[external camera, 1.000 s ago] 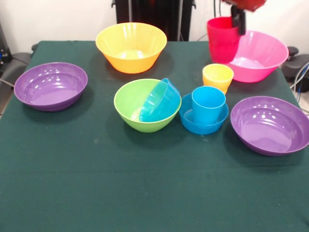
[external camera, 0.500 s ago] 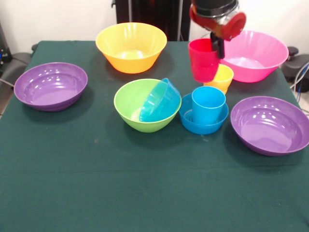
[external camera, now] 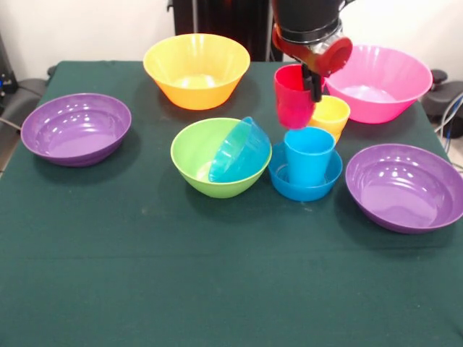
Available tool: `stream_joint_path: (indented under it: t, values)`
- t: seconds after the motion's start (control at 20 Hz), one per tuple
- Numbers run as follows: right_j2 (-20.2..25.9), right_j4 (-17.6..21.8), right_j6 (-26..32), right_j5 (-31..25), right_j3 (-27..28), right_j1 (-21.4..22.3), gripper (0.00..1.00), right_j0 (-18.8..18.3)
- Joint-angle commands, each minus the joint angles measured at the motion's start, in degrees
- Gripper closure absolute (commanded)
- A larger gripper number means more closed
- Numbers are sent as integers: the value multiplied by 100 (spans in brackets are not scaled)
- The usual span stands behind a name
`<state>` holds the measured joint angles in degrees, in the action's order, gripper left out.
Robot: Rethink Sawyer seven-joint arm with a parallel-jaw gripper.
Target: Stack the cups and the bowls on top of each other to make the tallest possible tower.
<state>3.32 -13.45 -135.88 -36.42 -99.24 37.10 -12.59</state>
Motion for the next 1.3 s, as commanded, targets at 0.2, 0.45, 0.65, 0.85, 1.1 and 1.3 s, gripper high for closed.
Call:
stream_joint_path:
  t: [0.2,0.45,0.65,0.85,1.1,1.3]
  values:
    - [451,351,-165,992,-658,-167,100,239]
    - [442,277,-275,1077,-681,-230,100,416]
    - [467,205,-345,1163,-818,-179,100,528]
    - [543,114,-420,1286,-1019,-91,100,610]
    - [603,57,-531,1513,-1258,8,100,745]
    - [502,122,-547,1576,-1253,-19,100,942]
